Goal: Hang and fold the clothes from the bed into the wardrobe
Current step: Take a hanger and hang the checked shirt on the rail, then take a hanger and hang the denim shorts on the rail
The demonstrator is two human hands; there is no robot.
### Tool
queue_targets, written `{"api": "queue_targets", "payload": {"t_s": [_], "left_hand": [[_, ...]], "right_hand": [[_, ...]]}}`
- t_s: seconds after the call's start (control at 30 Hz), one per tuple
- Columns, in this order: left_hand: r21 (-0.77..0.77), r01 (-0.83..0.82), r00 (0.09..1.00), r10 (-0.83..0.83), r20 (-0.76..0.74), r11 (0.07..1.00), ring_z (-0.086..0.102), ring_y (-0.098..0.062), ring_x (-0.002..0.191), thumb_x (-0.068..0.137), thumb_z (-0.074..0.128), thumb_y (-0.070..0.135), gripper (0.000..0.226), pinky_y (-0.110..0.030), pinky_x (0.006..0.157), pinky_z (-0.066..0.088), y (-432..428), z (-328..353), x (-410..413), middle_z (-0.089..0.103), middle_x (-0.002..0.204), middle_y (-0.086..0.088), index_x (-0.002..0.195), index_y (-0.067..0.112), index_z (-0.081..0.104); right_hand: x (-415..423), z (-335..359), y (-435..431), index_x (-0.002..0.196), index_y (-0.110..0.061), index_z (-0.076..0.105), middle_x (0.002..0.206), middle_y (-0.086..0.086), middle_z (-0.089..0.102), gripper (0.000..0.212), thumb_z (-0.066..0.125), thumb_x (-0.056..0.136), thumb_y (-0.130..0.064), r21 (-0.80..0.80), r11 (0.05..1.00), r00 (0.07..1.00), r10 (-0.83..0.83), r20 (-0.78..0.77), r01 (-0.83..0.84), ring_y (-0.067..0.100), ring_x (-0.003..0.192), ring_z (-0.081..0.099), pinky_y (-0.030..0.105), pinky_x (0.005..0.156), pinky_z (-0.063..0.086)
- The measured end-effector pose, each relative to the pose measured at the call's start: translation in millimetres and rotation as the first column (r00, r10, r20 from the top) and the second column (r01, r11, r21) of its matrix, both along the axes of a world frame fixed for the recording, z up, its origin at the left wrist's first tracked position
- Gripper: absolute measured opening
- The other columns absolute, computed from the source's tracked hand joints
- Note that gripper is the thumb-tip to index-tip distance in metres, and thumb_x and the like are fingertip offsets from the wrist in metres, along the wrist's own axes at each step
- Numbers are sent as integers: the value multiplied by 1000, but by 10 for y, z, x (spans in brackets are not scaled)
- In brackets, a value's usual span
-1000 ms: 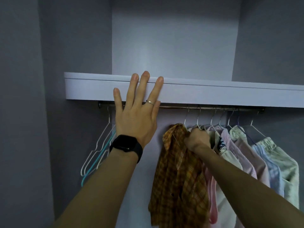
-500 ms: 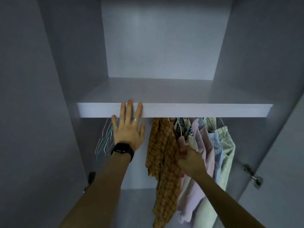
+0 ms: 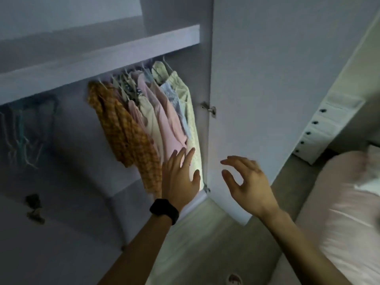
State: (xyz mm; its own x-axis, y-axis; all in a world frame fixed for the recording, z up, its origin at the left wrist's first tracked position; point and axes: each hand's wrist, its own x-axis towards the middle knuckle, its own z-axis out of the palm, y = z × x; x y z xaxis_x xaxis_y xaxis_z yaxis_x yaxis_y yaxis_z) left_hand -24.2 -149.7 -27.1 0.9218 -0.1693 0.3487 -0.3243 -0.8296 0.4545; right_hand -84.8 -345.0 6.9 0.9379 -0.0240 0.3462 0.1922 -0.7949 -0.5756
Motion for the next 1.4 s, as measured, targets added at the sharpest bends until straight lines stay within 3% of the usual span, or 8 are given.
{"api": "queue_targets", "payload": {"t_s": [0.2,0.37,0.47,0.53,0.67,0.77,1.1,1.4], "left_hand": [[70,404,896,-379,-233,912,13,-19,152,98,53,31,62,-51,122,14,-1122,-493,-338,23,164,4,155,32,30],[148,722,680,-654,-330,676,11,-17,152,99,49,34,62,-44,122,10,-2212,-842,-928,19,164,5,156,33,26],[168,881,470,-781,-410,442,9,-15,153,97,50,31,64,-36,120,10,-2875,-1056,-1530,17,165,5,156,33,26],[143,925,376,-805,-459,351,6,-14,152,96,51,30,64,-36,120,7,-3117,-1170,-1809,16,165,6,156,33,27],[172,982,156,-821,-548,71,8,-16,152,96,50,33,63,-44,123,11,-3726,-1401,-2407,17,165,4,155,32,28],[213,976,88,-802,-590,-50,7,-16,152,97,46,35,63,-50,122,13,-4065,-1510,-2658,17,165,5,156,33,24],[248,921,-55,-731,-681,-300,3,-14,153,99,42,35,63,-45,123,7,-5167,-1931,-3091,12,166,7,158,31,21],[341,795,-98,-661,-744,-502,4,-18,153,101,39,34,61,-46,123,9,-6221,-2958,-3230,12,166,1,158,27,21]], "right_hand": [[-1092,-493,-837,116,-20,73,125,-1,68,25,72,91,-19,7,928,923,-371,-99,373,22,109,62,32,93,46],[-2223,-861,-1421,115,-25,73,123,-6,68,27,73,89,-18,37,682,667,-702,-248,731,24,109,58,19,90,37],[-3000,-1070,-1662,117,-29,70,123,-12,67,27,70,91,-24,36,427,413,-845,-339,904,24,111,57,23,88,39],[-3330,-1180,-1688,118,-29,70,122,-11,67,27,70,91,-26,20,322,304,-870,-389,947,26,111,58,26,89,40],[-4033,-1387,-1748,121,-26,69,127,-4,66,29,69,92,-27,-7,67,55,-873,-484,998,28,119,56,34,97,42],[-4338,-1467,-1774,123,-25,68,127,-3,66,30,68,93,-26,-3,-55,-49,-855,-516,998,26,120,54,35,100,43],[-4862,-1785,-2322,132,-24,60,127,-2,64,39,64,94,-30,-47,-338,-295,-736,-609,940,24,118,52,26,92,37],[-5081,-2891,-2925,138,-17,50,129,12,61,52,61,92,-37,-152,-559,-462,-470,-752,815,31,117,55,37,95,42]]}}
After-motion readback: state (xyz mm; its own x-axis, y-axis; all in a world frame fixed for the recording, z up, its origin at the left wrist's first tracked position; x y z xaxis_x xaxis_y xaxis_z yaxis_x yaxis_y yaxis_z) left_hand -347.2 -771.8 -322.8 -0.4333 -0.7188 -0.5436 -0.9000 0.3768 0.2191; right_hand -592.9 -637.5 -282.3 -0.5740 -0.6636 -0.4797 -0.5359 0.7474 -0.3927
